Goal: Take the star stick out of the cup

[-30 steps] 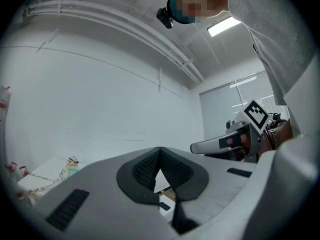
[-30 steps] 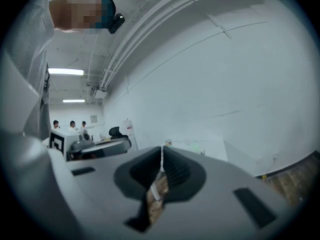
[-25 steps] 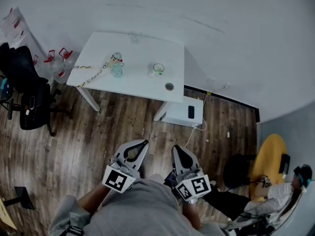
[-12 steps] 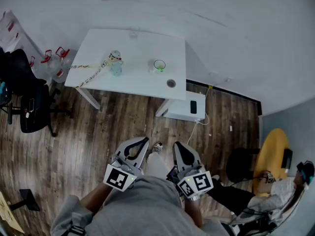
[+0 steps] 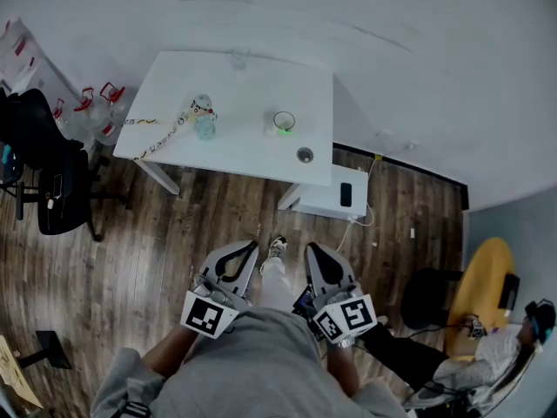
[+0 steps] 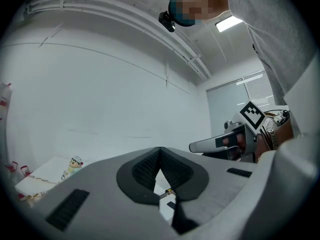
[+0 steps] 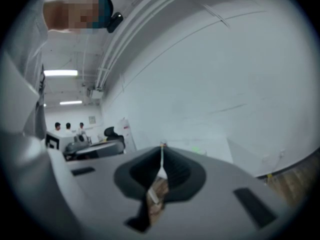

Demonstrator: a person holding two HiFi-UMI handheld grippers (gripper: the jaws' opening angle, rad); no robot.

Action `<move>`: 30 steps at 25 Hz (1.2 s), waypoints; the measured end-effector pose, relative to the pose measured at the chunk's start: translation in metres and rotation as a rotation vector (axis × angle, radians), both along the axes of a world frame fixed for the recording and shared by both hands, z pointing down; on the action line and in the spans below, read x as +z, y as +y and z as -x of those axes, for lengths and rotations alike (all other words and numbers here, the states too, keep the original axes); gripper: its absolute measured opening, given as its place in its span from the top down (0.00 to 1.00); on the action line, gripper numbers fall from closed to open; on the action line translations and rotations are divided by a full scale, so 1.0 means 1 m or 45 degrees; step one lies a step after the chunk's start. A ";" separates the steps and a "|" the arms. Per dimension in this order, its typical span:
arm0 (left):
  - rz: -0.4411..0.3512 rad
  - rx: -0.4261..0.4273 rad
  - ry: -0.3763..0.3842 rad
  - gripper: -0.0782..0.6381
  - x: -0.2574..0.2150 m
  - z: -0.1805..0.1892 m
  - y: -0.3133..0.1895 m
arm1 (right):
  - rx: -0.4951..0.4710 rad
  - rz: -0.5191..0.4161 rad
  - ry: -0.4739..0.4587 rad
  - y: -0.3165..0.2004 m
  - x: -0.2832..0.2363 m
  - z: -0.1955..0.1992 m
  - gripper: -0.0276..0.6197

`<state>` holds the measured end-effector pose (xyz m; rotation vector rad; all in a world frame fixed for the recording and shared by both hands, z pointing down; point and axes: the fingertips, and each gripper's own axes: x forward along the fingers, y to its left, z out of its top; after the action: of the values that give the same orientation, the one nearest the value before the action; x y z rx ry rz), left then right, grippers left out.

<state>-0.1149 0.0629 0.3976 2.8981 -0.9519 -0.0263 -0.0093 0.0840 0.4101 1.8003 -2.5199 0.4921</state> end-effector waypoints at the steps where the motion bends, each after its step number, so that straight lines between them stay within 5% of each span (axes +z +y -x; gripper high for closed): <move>1: -0.002 -0.004 -0.004 0.84 0.000 -0.002 -0.005 | -0.007 -0.002 -0.001 -0.006 0.000 -0.002 0.90; 30: -0.056 -0.222 -0.112 0.84 -0.010 -0.097 -0.139 | -0.203 -0.041 -0.047 -0.164 0.002 -0.109 0.90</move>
<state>-0.0177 -0.0761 0.3878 2.8679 -1.2314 0.0690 0.0992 -0.0801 0.4121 1.5961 -2.6820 0.4860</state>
